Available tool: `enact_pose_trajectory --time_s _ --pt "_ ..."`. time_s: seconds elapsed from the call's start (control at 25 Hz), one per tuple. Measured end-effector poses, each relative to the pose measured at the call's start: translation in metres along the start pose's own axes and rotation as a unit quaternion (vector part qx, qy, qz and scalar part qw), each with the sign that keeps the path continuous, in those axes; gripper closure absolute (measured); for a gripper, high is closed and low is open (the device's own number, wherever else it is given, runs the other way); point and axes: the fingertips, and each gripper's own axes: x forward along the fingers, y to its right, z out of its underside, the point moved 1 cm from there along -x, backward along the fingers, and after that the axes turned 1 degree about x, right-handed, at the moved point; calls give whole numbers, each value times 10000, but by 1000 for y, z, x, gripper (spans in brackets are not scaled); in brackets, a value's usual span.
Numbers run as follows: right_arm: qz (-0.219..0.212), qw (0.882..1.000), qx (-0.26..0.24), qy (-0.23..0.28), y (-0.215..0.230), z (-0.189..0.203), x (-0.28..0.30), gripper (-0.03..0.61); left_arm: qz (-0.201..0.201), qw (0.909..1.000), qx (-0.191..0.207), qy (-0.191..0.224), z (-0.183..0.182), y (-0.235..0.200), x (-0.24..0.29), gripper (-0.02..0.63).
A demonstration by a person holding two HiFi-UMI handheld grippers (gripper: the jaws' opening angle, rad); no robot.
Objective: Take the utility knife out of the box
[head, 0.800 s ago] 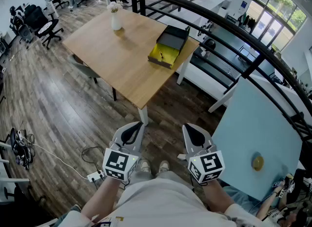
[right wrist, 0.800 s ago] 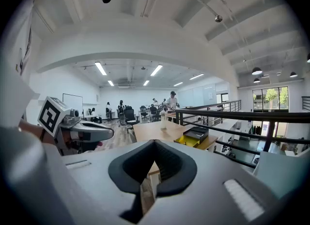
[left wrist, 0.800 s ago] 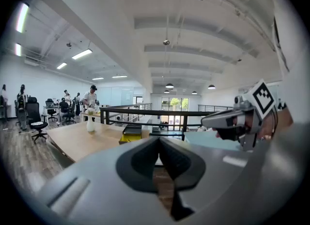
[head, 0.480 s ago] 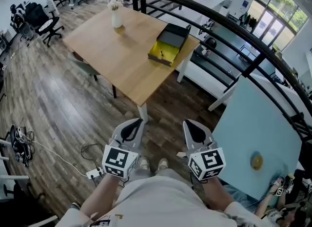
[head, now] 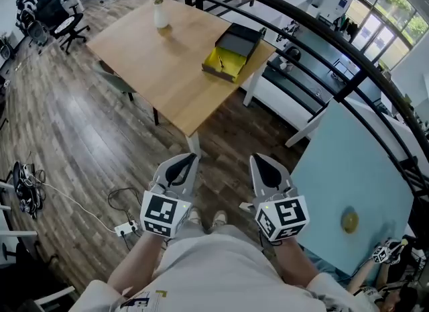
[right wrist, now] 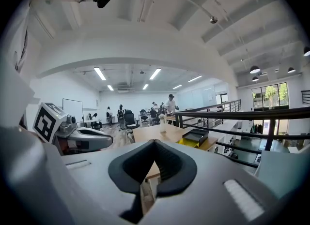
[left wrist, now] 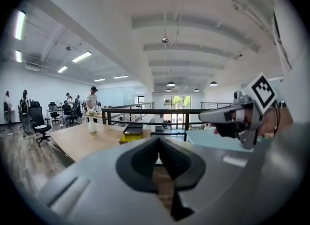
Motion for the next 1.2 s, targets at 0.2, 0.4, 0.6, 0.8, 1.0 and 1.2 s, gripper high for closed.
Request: enact_pose_trajectory --time_s 0.2,0.4,0.6,0.8,1.0,1.2 --pt "-59 10000 -13 26 11 3 -3 578 -57 10000 -61 -30 2 8 7 612" --pt "-160 9999 -22 35 18 10 -6 578 -154 9999 -79 8 3 13 11 612" --pt "-159 9999 17 0 33 15 -6 578 -185 9997 -129 -36 4 17 20 612" --pt "-234 9997 78 88 37 14 2 577 -187 9997 -158 -12 4 11 26 612" --pt "-154 9998 59 90 53 10 23 577 -145 9998 -144 -7 3 0 51 612" --pt "-115 9999 26 24 69 8 58 577 40 9987 -512 62 -1 -23 88 612"
